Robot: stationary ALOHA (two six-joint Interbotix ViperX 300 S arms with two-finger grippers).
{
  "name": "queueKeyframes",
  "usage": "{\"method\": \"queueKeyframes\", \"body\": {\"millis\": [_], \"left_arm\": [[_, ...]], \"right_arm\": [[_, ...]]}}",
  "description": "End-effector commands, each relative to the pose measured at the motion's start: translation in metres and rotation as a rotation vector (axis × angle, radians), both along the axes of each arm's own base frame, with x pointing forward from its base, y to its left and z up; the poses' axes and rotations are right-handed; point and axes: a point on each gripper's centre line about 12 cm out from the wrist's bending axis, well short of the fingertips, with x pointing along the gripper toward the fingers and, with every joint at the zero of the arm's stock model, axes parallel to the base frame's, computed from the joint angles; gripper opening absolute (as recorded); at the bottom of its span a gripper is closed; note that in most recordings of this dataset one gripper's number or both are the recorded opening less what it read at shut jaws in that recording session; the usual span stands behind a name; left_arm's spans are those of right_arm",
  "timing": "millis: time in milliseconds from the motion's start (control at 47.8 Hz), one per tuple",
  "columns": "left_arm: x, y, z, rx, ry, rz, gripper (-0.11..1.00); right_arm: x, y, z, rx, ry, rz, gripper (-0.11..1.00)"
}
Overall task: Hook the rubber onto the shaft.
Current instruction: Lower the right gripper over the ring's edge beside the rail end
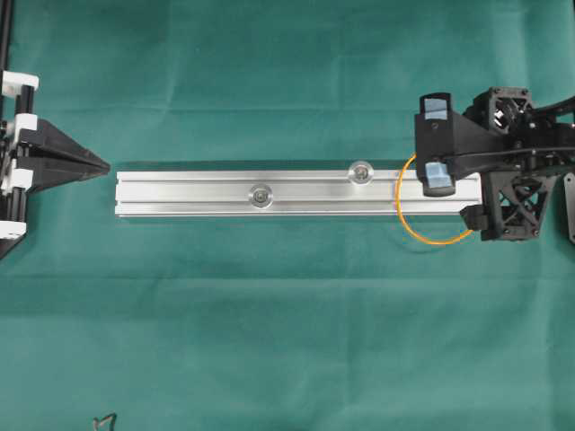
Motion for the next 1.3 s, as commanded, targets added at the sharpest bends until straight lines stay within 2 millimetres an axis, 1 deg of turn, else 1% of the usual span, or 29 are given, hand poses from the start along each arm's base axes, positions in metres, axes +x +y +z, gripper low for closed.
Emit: {"method": "queueKeyframes", "body": {"millis": [0,1005,1277], "left_arm": [[0.003,0.000,0.012,0.004,-0.028,-0.004,0.00],[0.003,0.000,0.011,0.004,-0.028,-0.002,0.00],[0.003,0.000,0.012,0.003,-0.028,-0.002,0.00]], "right_arm": [[0.005,-0.001,0.010,-0.002,-0.035,0.001,0.98],[0.005,0.001,0.009,0.003,-0.034,-0.003,0.98],[0.002,0.004,-0.001,0.007,-0.025,0.006,0.98]]}}
